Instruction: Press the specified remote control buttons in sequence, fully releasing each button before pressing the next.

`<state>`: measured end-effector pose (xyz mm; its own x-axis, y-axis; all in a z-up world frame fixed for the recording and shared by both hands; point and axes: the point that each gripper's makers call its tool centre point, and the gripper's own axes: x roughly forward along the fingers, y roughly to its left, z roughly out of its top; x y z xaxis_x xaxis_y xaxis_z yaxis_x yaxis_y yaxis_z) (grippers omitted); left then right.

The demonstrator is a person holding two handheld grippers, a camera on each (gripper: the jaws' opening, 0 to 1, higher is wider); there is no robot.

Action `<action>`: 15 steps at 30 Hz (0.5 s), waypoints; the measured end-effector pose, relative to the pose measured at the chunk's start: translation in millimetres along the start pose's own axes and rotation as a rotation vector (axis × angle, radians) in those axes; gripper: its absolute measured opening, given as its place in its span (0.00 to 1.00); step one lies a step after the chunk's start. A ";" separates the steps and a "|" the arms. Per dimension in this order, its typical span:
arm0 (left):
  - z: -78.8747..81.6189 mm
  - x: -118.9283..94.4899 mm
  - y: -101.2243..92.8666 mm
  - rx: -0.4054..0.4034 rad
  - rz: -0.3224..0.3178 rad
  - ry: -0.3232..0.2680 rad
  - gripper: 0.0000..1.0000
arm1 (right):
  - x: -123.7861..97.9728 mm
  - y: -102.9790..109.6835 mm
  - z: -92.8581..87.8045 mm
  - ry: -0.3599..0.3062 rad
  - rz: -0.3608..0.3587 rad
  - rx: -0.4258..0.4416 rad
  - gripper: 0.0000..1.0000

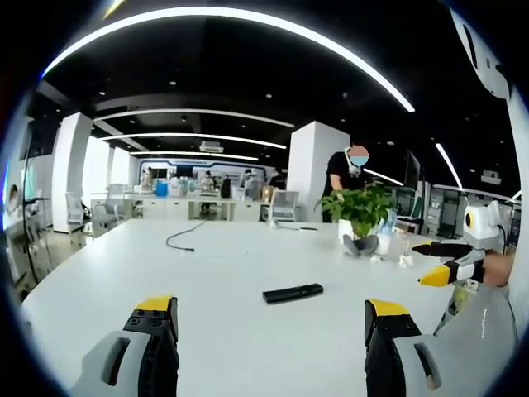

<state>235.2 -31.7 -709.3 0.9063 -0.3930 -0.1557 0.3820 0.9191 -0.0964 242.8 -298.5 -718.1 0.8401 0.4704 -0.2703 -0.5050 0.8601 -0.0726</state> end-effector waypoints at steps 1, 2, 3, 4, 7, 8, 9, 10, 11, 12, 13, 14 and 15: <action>0.2 0.1 -0.5 0.000 -0.001 0.000 0.97 | 0.0 -0.1 -0.3 0.001 0.000 0.003 0.94; 0.4 0.3 -1.0 0.000 -0.002 0.000 0.97 | 0.1 -0.2 -0.5 0.001 0.000 0.003 0.94; 0.4 0.4 -1.4 0.001 -0.002 0.002 0.97 | 0.3 -0.1 -0.8 0.003 0.001 0.003 0.94; 0.7 0.6 -1.9 0.001 -0.003 0.002 0.97 | 0.6 0.3 -1.4 0.006 0.003 0.003 0.94; 1.0 0.9 -3.2 0.002 -0.006 0.004 0.97 | 1.0 1.1 -2.3 0.010 0.008 0.002 0.94; 1.0 1.0 -3.6 0.002 -0.007 0.004 0.97 | 1.1 1.6 -2.4 0.011 0.010 0.003 0.94; 1.2 1.1 -4.2 0.001 -0.008 0.005 0.97 | 1.1 1.6 -2.6 0.012 0.011 0.006 0.93; 1.2 1.1 -4.3 0.002 -0.007 0.005 0.97 | 0.8 1.3 -2.9 0.012 0.010 0.006 0.93; 1.0 1.1 -4.3 0.002 -0.007 0.007 0.97 | 0.7 0.9 -3.1 0.013 0.009 0.007 0.93; 1.0 1.1 -4.3 0.002 -0.007 0.007 0.97 | 0.6 0.7 -3.4 0.014 0.008 0.008 0.93; 1.4 1.0 -4.4 0.002 -0.007 0.005 0.97 | 0.6 0.8 -3.6 0.015 0.010 0.010 0.93; 1.4 1.0 -4.4 0.002 -0.006 0.005 0.97 | 0.6 1.2 -3.7 0.015 0.011 0.010 0.93; 1.4 0.8 -4.8 0.002 -0.006 0.006 0.97 | 0.6 1.5 -3.7 0.015 0.013 0.009 0.93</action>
<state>234.4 -36.4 -707.6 0.9027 -0.3988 -0.1613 0.3879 0.9167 -0.0959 241.8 -297.6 -721.9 0.8305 0.4783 -0.2856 -0.5137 0.8558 -0.0606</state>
